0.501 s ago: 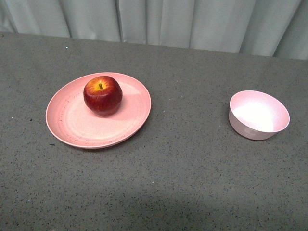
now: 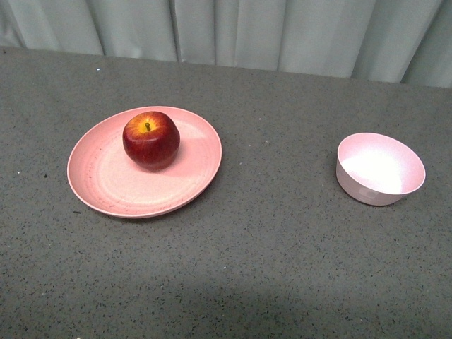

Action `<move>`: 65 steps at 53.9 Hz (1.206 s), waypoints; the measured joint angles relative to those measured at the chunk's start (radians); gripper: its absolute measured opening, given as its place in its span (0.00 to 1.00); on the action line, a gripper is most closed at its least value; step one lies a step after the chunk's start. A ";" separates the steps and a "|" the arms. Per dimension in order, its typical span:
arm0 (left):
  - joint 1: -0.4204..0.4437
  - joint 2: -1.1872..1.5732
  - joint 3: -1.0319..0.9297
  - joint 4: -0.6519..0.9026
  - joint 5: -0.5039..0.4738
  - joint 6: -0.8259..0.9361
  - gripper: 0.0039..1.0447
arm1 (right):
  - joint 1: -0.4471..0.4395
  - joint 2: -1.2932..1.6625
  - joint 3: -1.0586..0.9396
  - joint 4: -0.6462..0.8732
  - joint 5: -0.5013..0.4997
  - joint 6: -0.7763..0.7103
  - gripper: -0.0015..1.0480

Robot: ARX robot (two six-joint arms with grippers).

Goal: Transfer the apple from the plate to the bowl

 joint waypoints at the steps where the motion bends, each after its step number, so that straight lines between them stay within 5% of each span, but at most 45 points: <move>1: 0.000 0.000 0.000 0.000 0.000 0.000 0.94 | 0.000 0.000 0.000 0.000 0.000 0.000 0.91; 65: 0.000 0.000 0.000 0.000 0.000 0.000 0.94 | 0.000 0.000 0.000 0.000 0.000 0.000 0.91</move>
